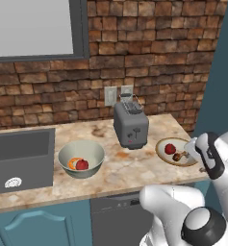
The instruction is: Place the bowl containing the chicken drumstick and tomato in the microwave. Close the microwave door and press the start button to microwave the meal.
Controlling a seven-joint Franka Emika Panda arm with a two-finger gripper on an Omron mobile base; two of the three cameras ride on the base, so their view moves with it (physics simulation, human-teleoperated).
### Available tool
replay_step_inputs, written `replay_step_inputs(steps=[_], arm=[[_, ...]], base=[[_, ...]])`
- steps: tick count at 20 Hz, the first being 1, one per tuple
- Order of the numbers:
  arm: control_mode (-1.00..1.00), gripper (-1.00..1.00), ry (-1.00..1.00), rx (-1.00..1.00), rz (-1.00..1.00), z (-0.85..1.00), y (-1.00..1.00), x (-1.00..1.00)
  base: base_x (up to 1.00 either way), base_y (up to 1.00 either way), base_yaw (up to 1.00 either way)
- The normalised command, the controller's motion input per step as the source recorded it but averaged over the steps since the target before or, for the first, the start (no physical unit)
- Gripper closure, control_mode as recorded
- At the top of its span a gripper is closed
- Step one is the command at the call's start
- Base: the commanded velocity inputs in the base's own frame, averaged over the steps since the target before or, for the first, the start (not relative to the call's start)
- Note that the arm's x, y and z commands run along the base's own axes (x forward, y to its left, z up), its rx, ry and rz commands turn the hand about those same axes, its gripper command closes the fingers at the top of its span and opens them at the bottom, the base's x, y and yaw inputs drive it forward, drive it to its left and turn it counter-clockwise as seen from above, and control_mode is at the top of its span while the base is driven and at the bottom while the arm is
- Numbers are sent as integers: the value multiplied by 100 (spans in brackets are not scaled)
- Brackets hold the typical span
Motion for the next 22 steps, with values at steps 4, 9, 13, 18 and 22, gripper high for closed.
replay_step_inputs(steps=[4, 9, 13, 18, 22], arm=[[-100, -100, 0, 5, 0, -20, -16, 21], [-100, -100, 0, 6, 0, -20, -20, 22], [-100, -100, 0, 6, 0, -21, -19, 23], [-100, -100, 0, 5, 0, -20, -16, 22], [-100, -100, 0, 2, 0, -19, -12, 21]], base=[[0, 0, 0], [0, 0, 0], [0, 0, 0], [0, 0, 0], [0, 0, 0]])
